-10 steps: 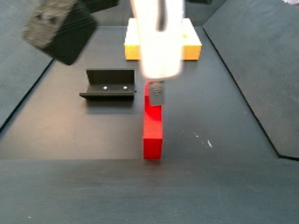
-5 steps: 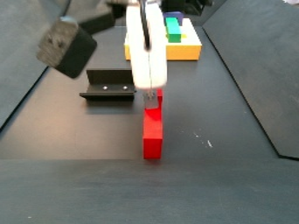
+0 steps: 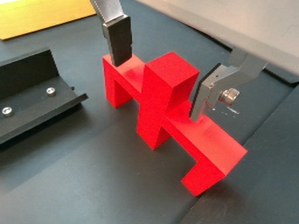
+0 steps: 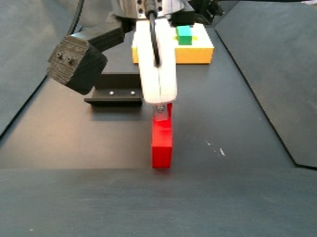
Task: Pick up the red object. Move up. Move to above the board. Insert the red object.
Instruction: Pick up the red object.
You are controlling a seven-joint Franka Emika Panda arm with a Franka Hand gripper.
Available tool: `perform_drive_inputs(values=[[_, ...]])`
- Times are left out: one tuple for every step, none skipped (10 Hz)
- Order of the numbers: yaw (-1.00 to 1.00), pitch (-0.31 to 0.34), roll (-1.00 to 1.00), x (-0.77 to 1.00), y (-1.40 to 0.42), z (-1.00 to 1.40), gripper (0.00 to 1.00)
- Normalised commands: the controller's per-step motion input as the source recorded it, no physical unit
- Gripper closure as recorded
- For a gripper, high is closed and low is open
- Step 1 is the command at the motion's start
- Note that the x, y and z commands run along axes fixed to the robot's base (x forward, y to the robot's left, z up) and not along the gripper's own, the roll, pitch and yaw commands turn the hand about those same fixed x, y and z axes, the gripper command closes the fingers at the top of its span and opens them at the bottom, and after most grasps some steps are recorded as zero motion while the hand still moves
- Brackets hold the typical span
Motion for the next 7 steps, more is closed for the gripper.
perform_drive_inputs(values=[[-0.29, 0.0, -0.07, -0.03, 0.03, -0.03, 0.0], [-0.42, -0.013, -0.11, -0.01, 0.04, -0.02, 0.0], [-0.43, -0.027, -0.12, -0.03, 0.11, -0.04, 0.0], [-0.16, -0.049, -0.12, -0.08, 0.11, -0.05, 0.0], [-0.04, -0.05, -0.07, -0.05, 0.09, -0.11, 0.0], [0.0, -0.06, -0.07, -0.07, 0.08, -0.12, 0.0], [0.0, -0.061, -0.06, -0.08, 0.03, -0.11, 0.0]])
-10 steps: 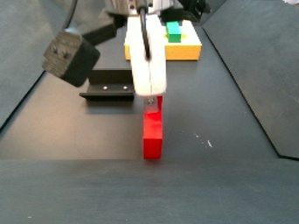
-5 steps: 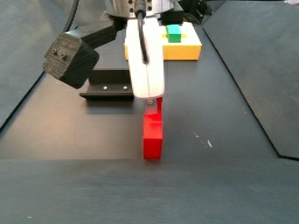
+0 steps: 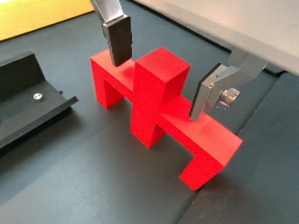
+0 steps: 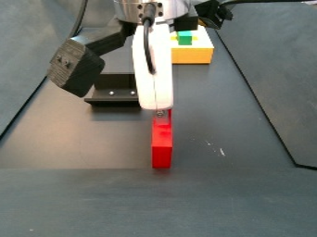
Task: Pick up the red object. Move up. Move to above the board. Insert the red object.
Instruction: Pick up the red object.
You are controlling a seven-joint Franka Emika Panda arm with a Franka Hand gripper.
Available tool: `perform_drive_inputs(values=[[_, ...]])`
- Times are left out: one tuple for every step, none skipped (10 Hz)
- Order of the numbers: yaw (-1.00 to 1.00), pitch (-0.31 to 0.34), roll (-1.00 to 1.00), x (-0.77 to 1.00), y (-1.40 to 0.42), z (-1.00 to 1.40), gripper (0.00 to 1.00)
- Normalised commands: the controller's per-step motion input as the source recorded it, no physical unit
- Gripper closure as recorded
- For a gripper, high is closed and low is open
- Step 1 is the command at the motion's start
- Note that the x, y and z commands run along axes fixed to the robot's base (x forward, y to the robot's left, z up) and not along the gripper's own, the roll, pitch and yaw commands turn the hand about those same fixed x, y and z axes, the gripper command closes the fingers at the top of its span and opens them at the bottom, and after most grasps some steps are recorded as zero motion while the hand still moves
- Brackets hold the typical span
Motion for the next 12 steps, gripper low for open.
perform_drive_inputs(values=[[0.0, -0.02, -0.02, -0.01, 0.0, -0.03, 0.0], [0.0, 0.0, 0.0, 0.0, 0.0, 0.0, 0.0], [0.0, 0.0, 0.0, 0.0, 0.0, 0.0, 1.0], [0.0, 0.0, 0.0, 0.0, 0.0, 0.0, 1.0], [0.0, 0.0, 0.0, 0.0, 0.0, 0.0, 1.0], [0.0, 0.0, 0.0, 0.0, 0.0, 0.0, 1.0], [0.0, 0.0, 0.0, 0.0, 0.0, 0.0, 1.0], [0.0, 0.0, 0.0, 0.0, 0.0, 0.0, 1.0], [0.0, 0.0, 0.0, 0.0, 0.0, 0.0, 1.0], [0.0, 0.0, 0.0, 0.0, 0.0, 0.0, 1.0], [0.0, 0.0, 0.0, 0.0, 0.0, 0.0, 1.0], [0.0, 0.0, 0.0, 0.0, 0.0, 0.0, 1.0]])
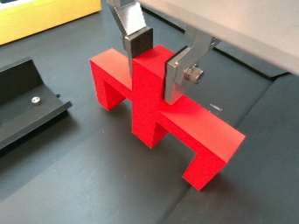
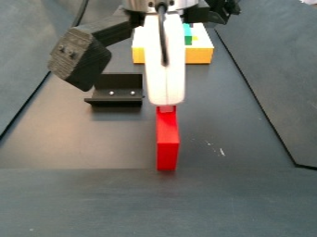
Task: Pick up the red object. Move up. Move to above the board. Insert the red object.
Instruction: Pick up the red object.
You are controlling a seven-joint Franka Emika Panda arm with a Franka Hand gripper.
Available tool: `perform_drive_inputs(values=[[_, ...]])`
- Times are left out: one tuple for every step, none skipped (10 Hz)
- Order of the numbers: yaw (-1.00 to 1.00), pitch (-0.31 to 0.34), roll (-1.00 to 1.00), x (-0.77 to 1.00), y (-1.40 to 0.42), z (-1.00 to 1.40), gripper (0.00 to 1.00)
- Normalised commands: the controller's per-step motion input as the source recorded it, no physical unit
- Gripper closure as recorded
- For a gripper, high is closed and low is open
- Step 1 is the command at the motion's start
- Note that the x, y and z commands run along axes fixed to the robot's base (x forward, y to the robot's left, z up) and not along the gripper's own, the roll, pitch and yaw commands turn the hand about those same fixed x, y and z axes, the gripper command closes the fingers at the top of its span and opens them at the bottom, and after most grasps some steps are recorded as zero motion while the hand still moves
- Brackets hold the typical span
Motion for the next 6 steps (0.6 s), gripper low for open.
perform_drive_inputs(values=[[0.0, 0.0, 0.0, 0.0, 0.0, 0.0, 1.0], [0.0, 0.0, 0.0, 0.0, 0.0, 0.0, 1.0], [0.0, 0.0, 0.0, 0.0, 0.0, 0.0, 1.0], [0.0, 0.0, 0.0, 0.0, 0.0, 0.0, 1.0], [0.0, 0.0, 0.0, 0.0, 0.0, 0.0, 1.0], [0.0, 0.0, 0.0, 0.0, 0.0, 0.0, 1.0]])
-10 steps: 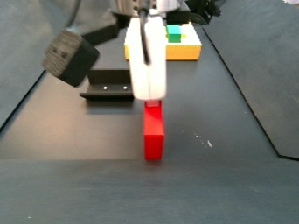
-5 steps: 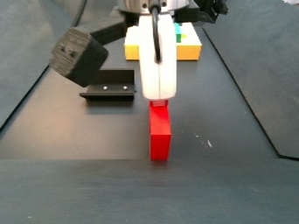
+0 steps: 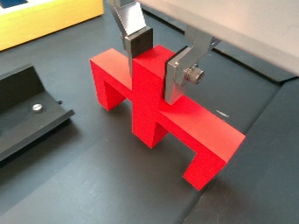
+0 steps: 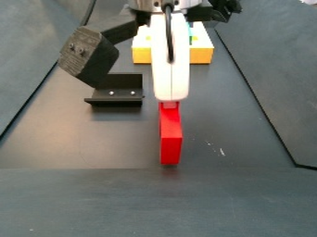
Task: Pick up the red object. Move up. Move to above the board. Insert the red object.
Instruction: Move up, then move to above the board.
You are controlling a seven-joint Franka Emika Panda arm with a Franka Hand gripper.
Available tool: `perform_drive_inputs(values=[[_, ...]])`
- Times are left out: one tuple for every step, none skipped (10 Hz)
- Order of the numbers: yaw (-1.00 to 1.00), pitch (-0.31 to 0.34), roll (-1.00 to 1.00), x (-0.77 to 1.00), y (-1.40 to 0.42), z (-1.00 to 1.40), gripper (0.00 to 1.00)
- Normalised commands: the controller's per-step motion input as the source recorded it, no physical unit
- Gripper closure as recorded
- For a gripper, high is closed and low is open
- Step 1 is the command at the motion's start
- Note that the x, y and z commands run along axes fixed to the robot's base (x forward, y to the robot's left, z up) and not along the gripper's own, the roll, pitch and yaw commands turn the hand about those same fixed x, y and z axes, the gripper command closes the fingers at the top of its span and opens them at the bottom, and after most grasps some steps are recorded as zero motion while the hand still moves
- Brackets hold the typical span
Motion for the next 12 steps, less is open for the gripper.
perform_drive_inputs(values=[[0.0, 0.0, 0.0, 0.0, 0.0, 0.83, 1.0], [-0.04, 0.004, 0.0, -0.02, 0.03, 0.85, 1.0], [-0.03, 0.036, 0.01, -0.05, 0.02, 0.46, 1.0], [-0.02, 0.033, 0.02, -0.02, 0.01, 0.27, 1.0], [0.0, 0.0, 0.0, 0.0, 0.0, 1.4, 1.0], [0.0, 0.003, -0.01, 0.0, 0.0, 1.4, 1.0], [0.0, 0.03, 0.01, -0.04, -0.01, 1.4, 1.0], [0.01, 0.048, -0.01, 0.03, -0.01, 1.4, 1.0], [0.0, 0.1, -0.01, 0.04, 0.01, 0.72, 1.0], [-0.01, 0.114, 0.01, 0.03, 0.01, 0.46, 1.0], [1.0, 0.015, 0.0, -0.1, -1.4, 0.15, 1.0], [1.0, 0.011, 0.0, -0.1, -1.4, 0.12, 1.0]])
